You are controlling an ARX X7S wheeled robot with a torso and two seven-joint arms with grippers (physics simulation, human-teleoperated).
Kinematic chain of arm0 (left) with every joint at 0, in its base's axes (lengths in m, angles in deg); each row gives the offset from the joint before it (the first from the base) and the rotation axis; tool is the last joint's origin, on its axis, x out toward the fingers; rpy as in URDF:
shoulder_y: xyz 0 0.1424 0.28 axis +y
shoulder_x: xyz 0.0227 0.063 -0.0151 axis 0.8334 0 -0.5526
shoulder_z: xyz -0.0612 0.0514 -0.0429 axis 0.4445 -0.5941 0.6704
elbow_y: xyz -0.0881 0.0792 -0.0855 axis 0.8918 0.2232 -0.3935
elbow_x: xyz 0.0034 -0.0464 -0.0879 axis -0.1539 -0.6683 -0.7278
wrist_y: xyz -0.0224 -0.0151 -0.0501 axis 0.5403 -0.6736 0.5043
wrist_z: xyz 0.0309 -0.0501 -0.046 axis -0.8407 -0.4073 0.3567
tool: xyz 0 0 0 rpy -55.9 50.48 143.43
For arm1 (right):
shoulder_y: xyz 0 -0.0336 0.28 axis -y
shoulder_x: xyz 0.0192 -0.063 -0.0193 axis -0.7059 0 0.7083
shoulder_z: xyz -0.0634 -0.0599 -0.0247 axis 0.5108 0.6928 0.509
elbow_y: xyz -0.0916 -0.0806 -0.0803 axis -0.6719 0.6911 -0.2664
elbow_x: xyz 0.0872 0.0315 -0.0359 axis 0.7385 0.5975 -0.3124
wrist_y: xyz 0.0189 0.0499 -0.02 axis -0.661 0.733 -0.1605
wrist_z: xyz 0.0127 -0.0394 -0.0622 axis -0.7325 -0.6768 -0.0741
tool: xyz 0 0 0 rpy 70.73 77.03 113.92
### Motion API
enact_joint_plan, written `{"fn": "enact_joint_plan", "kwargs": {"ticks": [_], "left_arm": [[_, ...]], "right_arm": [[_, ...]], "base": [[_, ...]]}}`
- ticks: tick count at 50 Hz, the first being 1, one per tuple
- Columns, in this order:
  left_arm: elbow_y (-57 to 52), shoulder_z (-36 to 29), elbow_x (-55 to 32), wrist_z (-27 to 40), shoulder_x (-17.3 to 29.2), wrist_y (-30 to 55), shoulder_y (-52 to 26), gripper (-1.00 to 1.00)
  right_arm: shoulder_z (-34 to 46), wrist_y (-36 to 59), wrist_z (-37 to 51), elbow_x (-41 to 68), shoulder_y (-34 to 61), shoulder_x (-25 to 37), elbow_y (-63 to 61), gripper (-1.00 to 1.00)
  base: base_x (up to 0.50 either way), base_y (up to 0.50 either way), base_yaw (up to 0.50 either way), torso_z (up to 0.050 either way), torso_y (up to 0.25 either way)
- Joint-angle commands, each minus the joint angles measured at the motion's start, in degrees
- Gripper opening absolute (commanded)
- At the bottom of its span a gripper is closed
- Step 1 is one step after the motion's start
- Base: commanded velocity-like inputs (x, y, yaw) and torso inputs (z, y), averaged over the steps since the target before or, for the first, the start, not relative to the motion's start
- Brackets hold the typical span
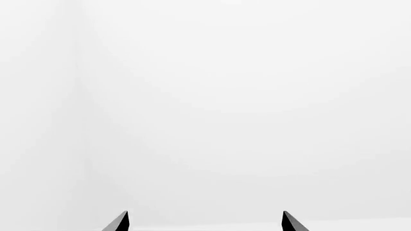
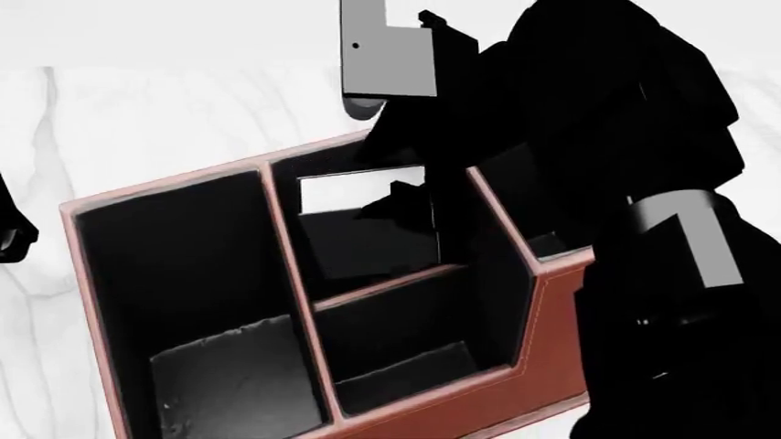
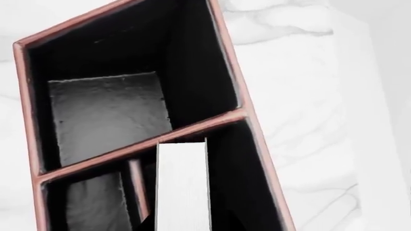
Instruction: Pick up the book and place it in the front compartment of the caddy.
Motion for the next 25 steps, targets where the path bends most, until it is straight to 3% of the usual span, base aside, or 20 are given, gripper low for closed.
{"fn": "enact_joint_plan", "kwargs": {"ticks": [1,25], "left_arm": [[0.2,1.5,0.1,-0.8,-0.9,-0.8,0.3,1.00],[0.2,1.6,-0.6,-0.4,-0.8,-0.6,-0.2,1.00]], "right_arm": [[-3.6,1.7,-0.4,-0.3,0.3,-1.2,0.0,1.00],[-2.7,2.9,-0.2,-0.1,0.7,-1.1,0.0,1.00]], "base": [[0.00,0.00,0.00,0.000,0.000],[0.00,0.00,0.00,0.000,0.000]]}}
